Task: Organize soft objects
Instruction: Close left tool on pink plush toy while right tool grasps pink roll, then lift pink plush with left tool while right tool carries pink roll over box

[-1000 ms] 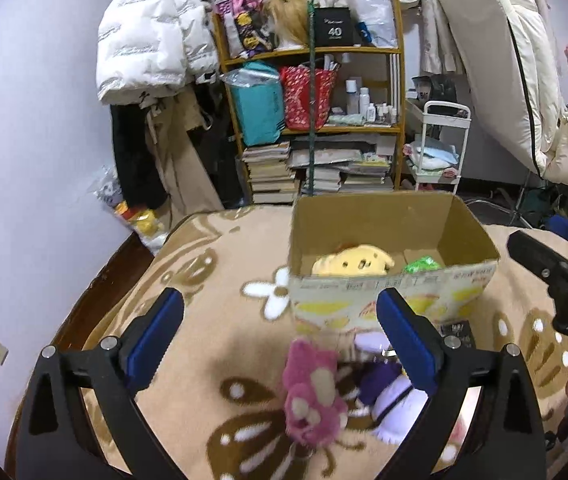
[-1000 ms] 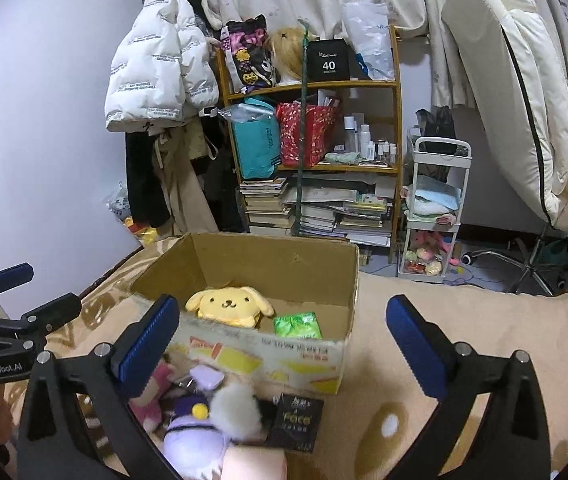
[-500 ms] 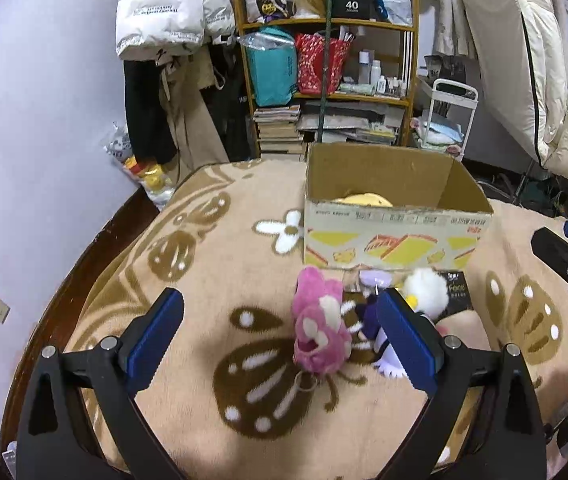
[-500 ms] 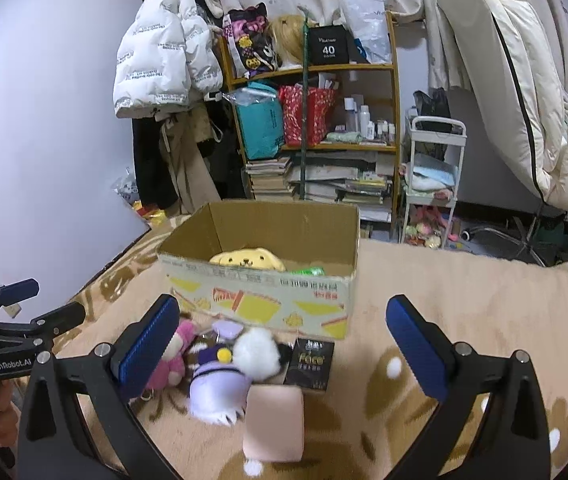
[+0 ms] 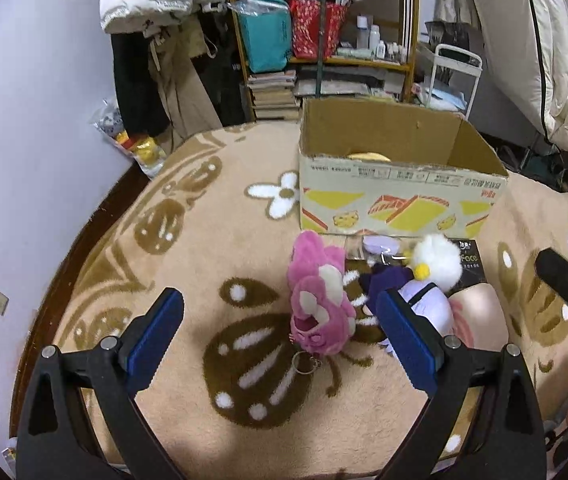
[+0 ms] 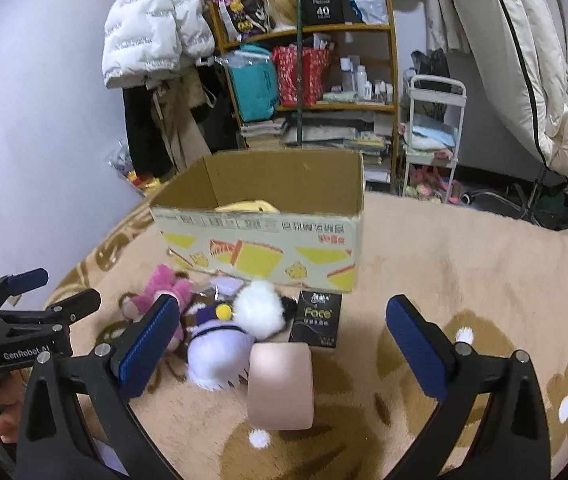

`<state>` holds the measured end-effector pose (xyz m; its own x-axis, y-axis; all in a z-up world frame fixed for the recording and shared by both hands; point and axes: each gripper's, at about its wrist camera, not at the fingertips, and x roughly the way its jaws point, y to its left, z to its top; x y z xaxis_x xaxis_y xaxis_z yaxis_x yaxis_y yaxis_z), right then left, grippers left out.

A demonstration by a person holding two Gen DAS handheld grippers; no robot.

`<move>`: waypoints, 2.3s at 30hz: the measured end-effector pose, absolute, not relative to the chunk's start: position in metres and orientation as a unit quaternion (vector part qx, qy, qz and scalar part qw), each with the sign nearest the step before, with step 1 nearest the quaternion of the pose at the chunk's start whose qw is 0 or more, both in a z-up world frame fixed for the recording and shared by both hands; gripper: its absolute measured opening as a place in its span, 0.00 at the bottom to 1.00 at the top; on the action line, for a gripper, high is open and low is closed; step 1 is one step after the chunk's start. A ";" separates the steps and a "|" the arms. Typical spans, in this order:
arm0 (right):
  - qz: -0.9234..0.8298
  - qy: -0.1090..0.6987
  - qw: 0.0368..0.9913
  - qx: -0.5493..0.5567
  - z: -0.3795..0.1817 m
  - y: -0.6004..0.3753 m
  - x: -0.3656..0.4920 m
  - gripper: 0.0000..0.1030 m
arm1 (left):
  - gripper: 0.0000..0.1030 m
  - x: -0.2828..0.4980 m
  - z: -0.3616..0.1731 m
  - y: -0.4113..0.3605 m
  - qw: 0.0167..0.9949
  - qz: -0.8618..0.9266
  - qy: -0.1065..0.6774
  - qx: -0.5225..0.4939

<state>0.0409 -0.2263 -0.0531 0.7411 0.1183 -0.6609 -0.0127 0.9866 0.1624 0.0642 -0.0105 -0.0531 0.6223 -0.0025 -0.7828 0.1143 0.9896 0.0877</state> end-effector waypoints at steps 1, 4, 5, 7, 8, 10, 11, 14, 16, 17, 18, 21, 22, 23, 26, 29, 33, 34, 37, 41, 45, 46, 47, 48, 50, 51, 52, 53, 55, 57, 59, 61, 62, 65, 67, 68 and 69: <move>0.036 0.361 0.929 0.074 -0.055 -0.226 0.041 1.00 | 0.93 0.068 -0.055 -0.011 0.895 -0.035 0.440 0.061; 0.037 0.374 0.924 0.076 -0.064 -0.225 0.046 1.00 | 0.93 0.075 -0.063 -0.010 0.887 -0.037 0.457 0.056; 0.038 0.378 0.922 0.076 -0.067 -0.224 0.047 1.00 | 0.93 0.078 -0.067 -0.011 0.883 -0.037 0.464 0.054; 0.037 0.390 0.917 0.076 -0.074 -0.223 0.051 1.00 | 0.93 0.083 -0.073 -0.011 0.878 -0.034 0.475 0.055; 0.036 0.397 0.914 0.076 -0.077 -0.223 0.054 1.00 | 0.93 0.085 -0.076 -0.012 0.875 -0.032 0.479 0.057; 0.035 0.415 0.906 0.078 -0.086 -0.222 0.058 0.99 | 0.93 0.089 -0.081 -0.013 0.871 -0.033 0.486 0.060; 0.036 0.423 0.902 0.080 -0.090 -0.222 0.060 0.99 | 0.93 0.091 -0.083 -0.014 0.868 -0.035 0.491 0.060; 0.041 0.443 0.891 0.092 -0.102 -0.223 0.065 0.98 | 0.93 0.096 -0.091 -0.017 0.861 -0.040 0.503 0.060; 0.042 0.453 0.886 0.096 -0.108 -0.223 0.069 0.98 | 0.93 0.100 -0.097 -0.019 0.855 -0.039 0.512 0.064; 0.041 0.458 0.883 0.095 -0.111 -0.222 0.071 0.98 | 0.93 0.102 -0.100 -0.020 0.854 -0.039 0.516 0.064; 0.039 0.462 0.881 0.093 -0.114 -0.221 0.072 0.98 | 0.93 0.104 -0.103 -0.020 0.852 -0.039 0.519 0.064; 0.029 0.480 0.872 0.087 -0.123 -0.219 0.076 0.93 | 0.93 0.110 -0.114 -0.025 0.844 -0.032 0.530 0.077; 0.030 0.488 0.868 0.086 -0.126 -0.219 0.077 0.88 | 0.93 0.113 -0.119 -0.027 0.840 -0.030 0.535 0.084; 0.032 0.498 0.862 0.088 -0.131 -0.218 0.079 0.87 | 0.93 0.115 -0.123 -0.029 0.838 -0.030 0.538 0.086; 0.022 0.516 0.852 0.088 -0.141 -0.219 0.082 0.86 | 0.93 0.120 -0.133 -0.032 0.830 -0.030 0.550 0.091; 0.021 0.519 0.850 0.088 -0.145 -0.220 0.083 0.85 | 0.93 0.125 -0.140 -0.033 0.825 -0.029 0.558 0.092; 0.030 0.524 0.846 0.092 -0.148 -0.220 0.086 0.68 | 0.92 0.128 -0.145 -0.032 0.825 -0.029 0.559 0.084; 0.031 0.525 0.846 0.093 -0.148 -0.221 0.086 0.64 | 0.90 0.129 -0.146 -0.031 0.826 -0.031 0.557 0.078; 0.036 0.522 0.847 0.090 -0.149 -0.220 0.088 0.53 | 0.77 0.133 -0.149 -0.028 0.823 -0.037 0.564 0.064; 0.040 0.520 0.850 0.076 -0.151 -0.212 0.090 0.50 | 0.62 0.136 -0.160 -0.025 0.807 -0.053 0.588 0.025; 0.040 0.515 0.853 0.072 -0.149 -0.208 0.088 0.47 | 0.46 0.136 -0.162 -0.021 0.800 -0.071 0.596 -0.023; 0.039 0.512 0.855 0.072 -0.148 -0.209 0.087 0.46 | 0.44 0.136 -0.161 -0.021 0.801 -0.072 0.594 -0.022; 0.034 0.507 0.858 0.069 -0.145 -0.209 0.085 0.45 | 0.42 0.135 -0.160 -0.021 0.803 -0.073 0.591 -0.020; 0.030 0.503 0.861 0.065 -0.143 -0.210 0.083 0.44 | 0.42 0.133 -0.159 -0.022 0.805 -0.073 0.588 -0.017; 0.028 0.490 0.868 0.069 -0.137 -0.213 0.080 0.42 | 0.41 0.128 -0.155 -0.025 0.810 -0.071 0.582 -0.007; 0.029 0.486 0.870 0.074 -0.135 -0.216 0.079 0.41 | 0.41 0.126 -0.152 -0.028 0.813 -0.070 0.578 0.001; 0.029 0.481 0.873 0.076 -0.133 -0.217 0.077 0.41 | 0.41 0.123 -0.151 -0.028 0.815 -0.070 0.575 0.006; 0.028 0.474 0.877 0.077 -0.130 -0.218 0.076 0.41 | 0.41 0.118 -0.148 -0.030 0.818 -0.070 0.571 0.011; 0.029 0.466 0.881 0.078 -0.125 -0.220 0.073 0.40 | 0.40 0.108 -0.142 -0.032 0.826 -0.068 0.559 0.022; 0.029 0.457 0.885 0.079 -0.120 -0.221 0.071 0.38 | 0.40 0.098 -0.134 -0.032 0.833 -0.066 0.548 0.025; 0.030 0.445 0.891 0.081 -0.115 -0.222 0.068 0.37 | 0.40 0.089 -0.125 -0.030 0.840 -0.063 0.538 0.028; 0.031 0.435 0.896 0.082 -0.109 -0.224 0.065 0.36 | 0.40 0.083 -0.115 -0.030 0.849 -0.055 0.524 0.035; 0.033 0.427 0.900 0.084 -0.105 -0.225 0.063 0.36 | 0.40 0.078 -0.109 -0.033 0.855 -0.053 0.513 0.041; 0.036 0.406 0.909 0.086 -0.094 -0.229 0.056 0.36 | 0.40 0.068 -0.093 -0.030 0.872 -0.051 0.485 0.044; 0.037 0.388 0.917 0.083 -0.084 -0.230 0.052 0.35 | 0.40 0.060 -0.081 -0.029 0.883 -0.052 0.464 0.041; 0.037 0.381 0.920 0.081 -0.080 -0.228 0.051 0.35 | 0.40 0.057 -0.077 -0.029 0.888 -0.051 0.455 0.041; 0.037 0.371 0.925 0.079 -0.075 -0.229 0.049 0.35 | 0.40 0.054 -0.073 -0.029 0.892 -0.051 0.447 0.039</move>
